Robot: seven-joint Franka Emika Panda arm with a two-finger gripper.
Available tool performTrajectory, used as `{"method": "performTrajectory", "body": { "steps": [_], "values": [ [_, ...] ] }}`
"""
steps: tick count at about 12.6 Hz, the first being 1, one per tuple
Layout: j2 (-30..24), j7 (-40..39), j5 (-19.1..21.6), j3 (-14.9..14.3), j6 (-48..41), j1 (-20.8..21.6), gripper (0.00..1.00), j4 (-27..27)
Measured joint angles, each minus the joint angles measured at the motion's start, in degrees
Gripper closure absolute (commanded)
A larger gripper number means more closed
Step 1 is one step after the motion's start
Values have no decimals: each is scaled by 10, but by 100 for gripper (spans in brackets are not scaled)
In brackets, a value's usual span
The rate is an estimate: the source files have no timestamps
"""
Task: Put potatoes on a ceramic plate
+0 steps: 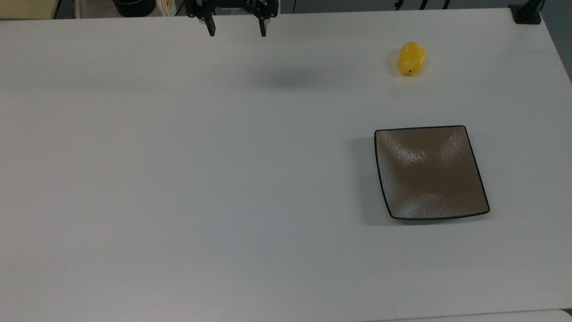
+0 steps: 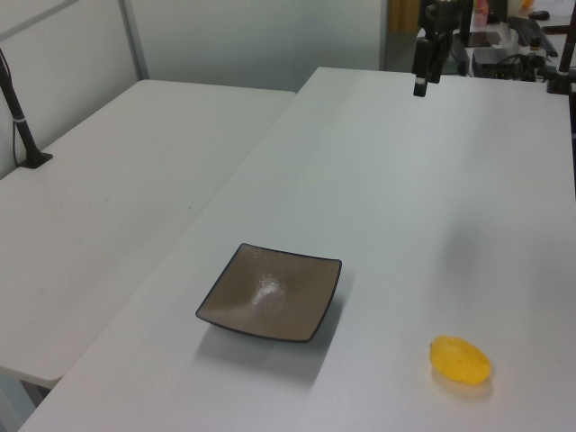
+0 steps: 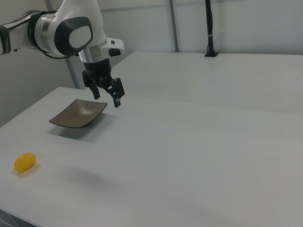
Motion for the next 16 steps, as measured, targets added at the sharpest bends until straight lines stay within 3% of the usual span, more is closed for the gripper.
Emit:
{"method": "performTrajectory", "body": {
  "steps": [16],
  "values": [
    [-22, 0, 0, 11, 0, -3, 0, -30]
  ]
}}
